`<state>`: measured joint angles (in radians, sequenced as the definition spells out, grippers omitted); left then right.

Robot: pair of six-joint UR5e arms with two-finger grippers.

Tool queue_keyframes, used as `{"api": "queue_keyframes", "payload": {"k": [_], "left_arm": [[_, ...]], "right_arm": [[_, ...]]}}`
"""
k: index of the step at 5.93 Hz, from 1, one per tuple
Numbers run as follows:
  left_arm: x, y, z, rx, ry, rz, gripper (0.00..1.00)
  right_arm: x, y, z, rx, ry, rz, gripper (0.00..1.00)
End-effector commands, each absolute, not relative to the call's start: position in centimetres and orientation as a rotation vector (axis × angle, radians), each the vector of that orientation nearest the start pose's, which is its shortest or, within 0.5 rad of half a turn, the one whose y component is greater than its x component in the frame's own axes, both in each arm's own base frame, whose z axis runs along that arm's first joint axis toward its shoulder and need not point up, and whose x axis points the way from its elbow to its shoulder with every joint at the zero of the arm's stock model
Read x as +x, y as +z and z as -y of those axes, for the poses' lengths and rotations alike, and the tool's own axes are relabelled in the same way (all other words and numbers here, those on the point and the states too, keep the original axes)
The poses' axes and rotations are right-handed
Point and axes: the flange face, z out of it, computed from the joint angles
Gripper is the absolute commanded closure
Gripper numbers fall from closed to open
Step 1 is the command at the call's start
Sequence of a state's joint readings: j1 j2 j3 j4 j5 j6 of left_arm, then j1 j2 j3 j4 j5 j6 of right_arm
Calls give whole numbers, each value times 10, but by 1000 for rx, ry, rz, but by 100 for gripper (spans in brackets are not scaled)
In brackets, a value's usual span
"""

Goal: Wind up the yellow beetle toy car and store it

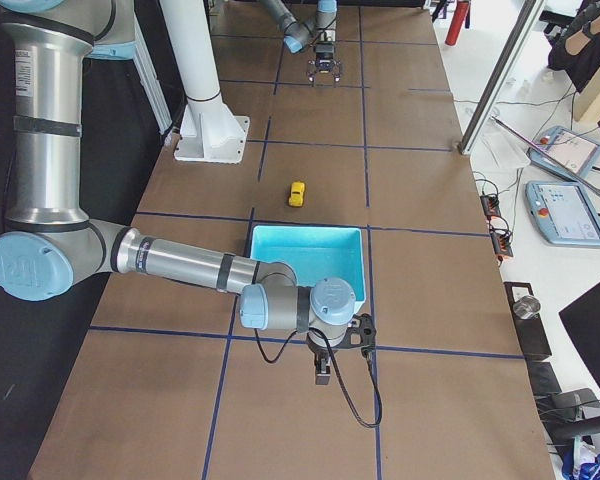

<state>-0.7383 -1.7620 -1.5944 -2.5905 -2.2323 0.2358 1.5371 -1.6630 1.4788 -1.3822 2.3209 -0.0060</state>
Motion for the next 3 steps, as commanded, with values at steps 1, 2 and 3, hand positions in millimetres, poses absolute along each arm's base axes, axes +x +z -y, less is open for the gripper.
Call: {"api": "queue_keyframes", "payload": {"k": [1, 2, 3], "left_arm": [[340, 422, 461, 932, 1231, -915, 0], [306, 421, 467, 830, 1171, -875, 0], [273, 426, 462, 761, 1118, -845, 0]], "right_arm": [[50, 729, 449, -5, -39, 750, 0], [50, 729, 449, -5, -40, 750, 0], [50, 727, 450, 0, -42, 750, 0]]}}
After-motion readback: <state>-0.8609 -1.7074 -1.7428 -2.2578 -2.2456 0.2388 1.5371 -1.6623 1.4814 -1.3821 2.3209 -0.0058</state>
